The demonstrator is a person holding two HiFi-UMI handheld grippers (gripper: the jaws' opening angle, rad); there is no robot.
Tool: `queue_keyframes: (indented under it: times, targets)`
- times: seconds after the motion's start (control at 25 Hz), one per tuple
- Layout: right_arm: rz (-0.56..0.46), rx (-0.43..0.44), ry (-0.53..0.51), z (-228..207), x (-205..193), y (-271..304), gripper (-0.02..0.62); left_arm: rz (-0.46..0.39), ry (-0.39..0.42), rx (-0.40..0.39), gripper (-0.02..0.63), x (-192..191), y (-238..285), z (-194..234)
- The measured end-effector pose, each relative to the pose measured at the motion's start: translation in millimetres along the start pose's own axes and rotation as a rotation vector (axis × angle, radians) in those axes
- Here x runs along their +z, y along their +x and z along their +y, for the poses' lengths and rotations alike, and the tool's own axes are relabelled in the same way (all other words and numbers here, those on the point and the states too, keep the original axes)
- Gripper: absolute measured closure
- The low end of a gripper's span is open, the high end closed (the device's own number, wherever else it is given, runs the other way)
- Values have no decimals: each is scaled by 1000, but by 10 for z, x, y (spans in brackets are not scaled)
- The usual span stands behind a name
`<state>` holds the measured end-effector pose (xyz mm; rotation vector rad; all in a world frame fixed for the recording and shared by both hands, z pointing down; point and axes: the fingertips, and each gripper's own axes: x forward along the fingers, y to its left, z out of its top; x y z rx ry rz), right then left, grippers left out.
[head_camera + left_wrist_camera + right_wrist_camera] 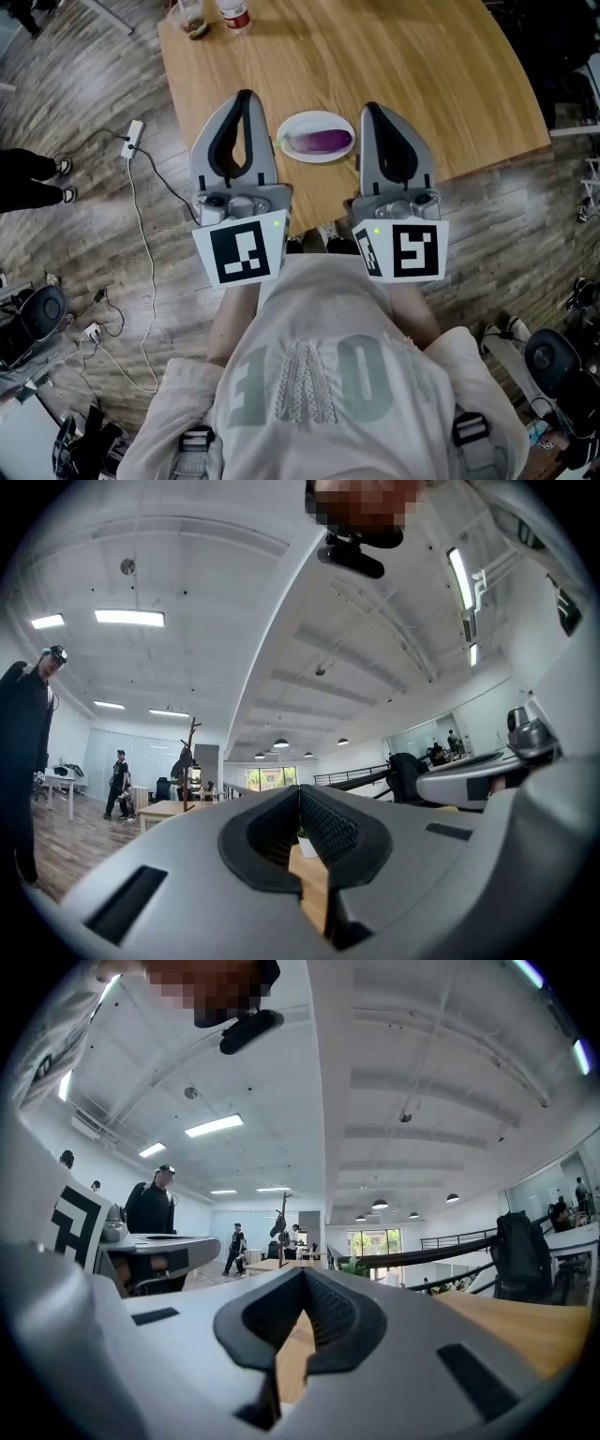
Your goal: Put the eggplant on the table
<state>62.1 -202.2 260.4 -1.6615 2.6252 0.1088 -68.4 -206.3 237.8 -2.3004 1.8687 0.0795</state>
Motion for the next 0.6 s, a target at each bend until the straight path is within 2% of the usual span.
queue_keyframes:
  times: [0.6]
  targets:
    - [9, 22, 15, -5, -30, 40, 577, -7, 9, 15, 597, 3, 21, -5]
